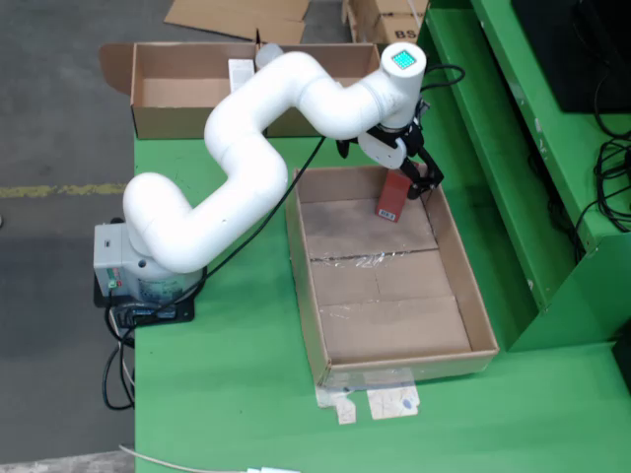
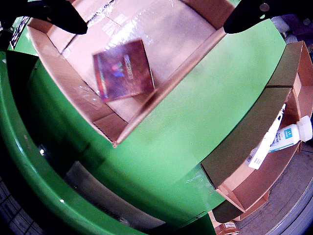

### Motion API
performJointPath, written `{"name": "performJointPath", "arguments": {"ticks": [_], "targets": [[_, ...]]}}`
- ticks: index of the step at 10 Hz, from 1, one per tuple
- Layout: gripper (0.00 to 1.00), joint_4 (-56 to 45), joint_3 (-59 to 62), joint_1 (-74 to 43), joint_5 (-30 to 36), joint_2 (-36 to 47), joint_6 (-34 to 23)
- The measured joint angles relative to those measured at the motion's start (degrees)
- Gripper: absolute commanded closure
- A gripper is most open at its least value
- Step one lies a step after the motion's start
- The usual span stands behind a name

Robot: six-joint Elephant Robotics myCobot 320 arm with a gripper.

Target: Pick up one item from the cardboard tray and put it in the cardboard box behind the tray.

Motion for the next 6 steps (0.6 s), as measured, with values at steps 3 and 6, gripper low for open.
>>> {"name": "performJointPath", "arguments": {"ticks": [3,6], "targets": [[0.0,7.8,-0.1,0.6,-1.3,-3.4,0.2],[0.0,15.6,0.0,0.9,-2.4,-6.2,0.4]]}}
